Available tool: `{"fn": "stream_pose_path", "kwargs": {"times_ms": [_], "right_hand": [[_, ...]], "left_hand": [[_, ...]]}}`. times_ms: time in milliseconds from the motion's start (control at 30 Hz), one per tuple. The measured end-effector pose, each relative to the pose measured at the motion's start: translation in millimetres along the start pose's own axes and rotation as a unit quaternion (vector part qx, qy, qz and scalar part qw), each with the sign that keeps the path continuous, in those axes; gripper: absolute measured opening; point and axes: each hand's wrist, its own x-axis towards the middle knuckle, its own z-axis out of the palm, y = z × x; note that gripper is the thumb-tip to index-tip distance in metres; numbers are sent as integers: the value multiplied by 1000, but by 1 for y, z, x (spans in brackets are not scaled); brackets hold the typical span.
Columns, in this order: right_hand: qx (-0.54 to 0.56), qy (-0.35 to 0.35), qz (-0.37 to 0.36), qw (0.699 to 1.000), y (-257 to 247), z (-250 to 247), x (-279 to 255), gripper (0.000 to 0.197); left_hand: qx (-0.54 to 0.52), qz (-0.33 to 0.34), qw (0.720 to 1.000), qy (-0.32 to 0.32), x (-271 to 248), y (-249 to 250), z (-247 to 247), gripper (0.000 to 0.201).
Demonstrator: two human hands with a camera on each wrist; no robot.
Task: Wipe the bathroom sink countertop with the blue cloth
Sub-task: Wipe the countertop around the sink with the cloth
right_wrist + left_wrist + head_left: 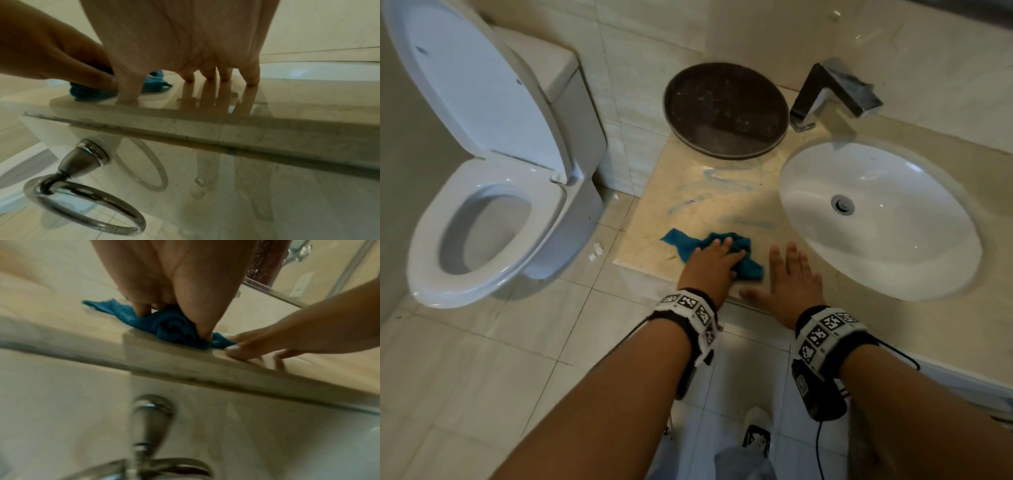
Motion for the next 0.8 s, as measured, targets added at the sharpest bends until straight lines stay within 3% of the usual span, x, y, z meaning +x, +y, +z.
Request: {"fn": "stream_pose_path", "kwargs": {"times_ms": [133,267,367,633,800], "right_hand": [[2,-9,-12,1000,1,-2,-2,102],[8,-19,-10,1000,0,-6,-4,103],[-6,-8,-14,1000,2,-13,-6,103],[7,37,-21,999,34,-17,3,107],[11,22,-23,999,35,-16,6,109]], "left_hand": [[-71,-100,990,64,-13,-64,-24,49],[-36,-151,988,20,-27,-81,-44,50],[-10,-122,992,18,-31,-55,-44,48],[52,74,996,-20,4,45,1,47],[61,50,995,-54,25,47,8,50]]}}
